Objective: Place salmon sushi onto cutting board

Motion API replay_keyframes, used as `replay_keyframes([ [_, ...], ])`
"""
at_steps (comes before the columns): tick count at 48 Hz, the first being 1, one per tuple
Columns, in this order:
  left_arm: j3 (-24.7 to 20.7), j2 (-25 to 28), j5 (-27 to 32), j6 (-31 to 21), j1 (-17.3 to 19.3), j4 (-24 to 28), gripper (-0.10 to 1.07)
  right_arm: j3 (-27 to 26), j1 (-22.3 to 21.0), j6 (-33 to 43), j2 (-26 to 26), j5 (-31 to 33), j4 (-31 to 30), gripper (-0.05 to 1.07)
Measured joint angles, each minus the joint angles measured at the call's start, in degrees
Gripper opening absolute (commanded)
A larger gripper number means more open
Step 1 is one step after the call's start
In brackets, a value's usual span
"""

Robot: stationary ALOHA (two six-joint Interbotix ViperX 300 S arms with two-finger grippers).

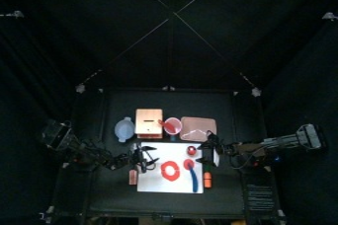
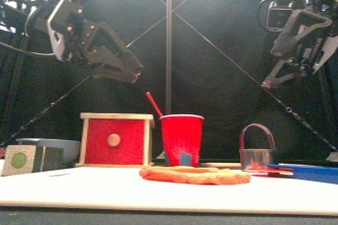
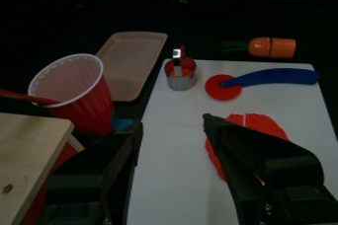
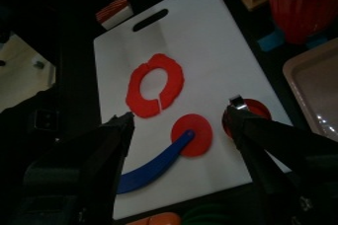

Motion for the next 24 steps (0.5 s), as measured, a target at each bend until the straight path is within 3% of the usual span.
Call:
replay_keyframes([
  [24,-0.8,0.0,-1.7,0.2,0.0,3.9,0.87,0.4,0.0,-0.3,0.0,0.1,0.0,1.01],
])
